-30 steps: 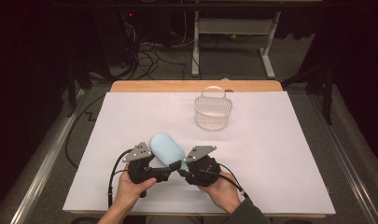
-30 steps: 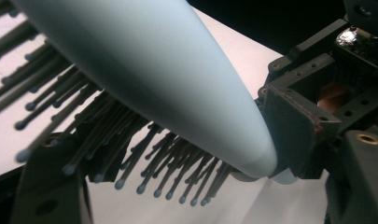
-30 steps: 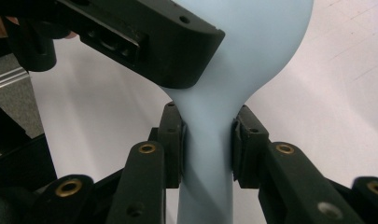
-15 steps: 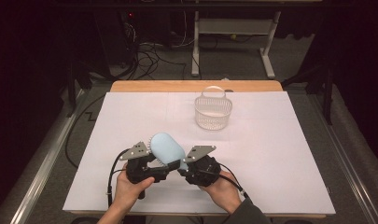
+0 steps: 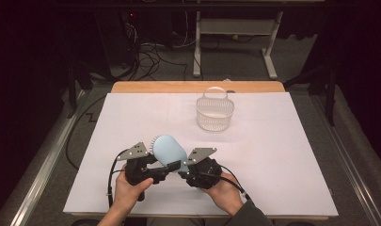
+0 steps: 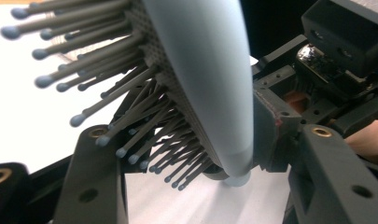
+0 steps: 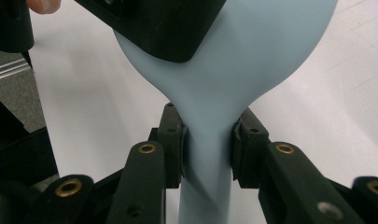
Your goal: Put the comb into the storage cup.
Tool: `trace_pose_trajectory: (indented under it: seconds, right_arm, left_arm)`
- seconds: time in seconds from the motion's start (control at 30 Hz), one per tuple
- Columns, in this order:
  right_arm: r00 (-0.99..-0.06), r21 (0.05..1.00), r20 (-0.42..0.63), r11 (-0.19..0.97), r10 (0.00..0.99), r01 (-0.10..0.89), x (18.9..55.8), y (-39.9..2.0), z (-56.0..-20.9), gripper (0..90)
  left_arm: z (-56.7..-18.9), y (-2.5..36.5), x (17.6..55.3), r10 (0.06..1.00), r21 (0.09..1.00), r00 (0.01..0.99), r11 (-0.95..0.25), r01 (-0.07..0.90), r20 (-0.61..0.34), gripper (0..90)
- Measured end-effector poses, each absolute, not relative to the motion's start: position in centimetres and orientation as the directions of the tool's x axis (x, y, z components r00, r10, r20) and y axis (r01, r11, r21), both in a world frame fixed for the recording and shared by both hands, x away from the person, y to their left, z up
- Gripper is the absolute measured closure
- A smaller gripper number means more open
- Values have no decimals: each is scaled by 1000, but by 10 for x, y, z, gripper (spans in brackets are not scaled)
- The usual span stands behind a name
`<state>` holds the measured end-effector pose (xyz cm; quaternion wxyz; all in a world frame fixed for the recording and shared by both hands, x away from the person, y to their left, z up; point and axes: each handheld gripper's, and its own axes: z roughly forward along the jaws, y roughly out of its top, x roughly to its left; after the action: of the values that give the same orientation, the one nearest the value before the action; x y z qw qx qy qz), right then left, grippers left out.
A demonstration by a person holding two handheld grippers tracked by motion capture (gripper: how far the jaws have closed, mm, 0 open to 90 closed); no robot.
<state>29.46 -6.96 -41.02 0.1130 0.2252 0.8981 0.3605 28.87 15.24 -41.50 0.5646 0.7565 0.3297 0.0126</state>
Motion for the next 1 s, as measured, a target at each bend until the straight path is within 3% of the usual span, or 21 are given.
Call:
trace_pose_trajectory:
  seconds: [0.57,1.0]
  right_arm:
    - [-880,714,-2,617,475,332,295,-70,-410,691]
    - [-870,724,43,584,492,366,299,-74,-412,611]
  left_arm:
    - [-410,155,286,497,864,787,-134,485,-365,520]
    - [-407,160,287,509,870,781,-115,479,-362,529]
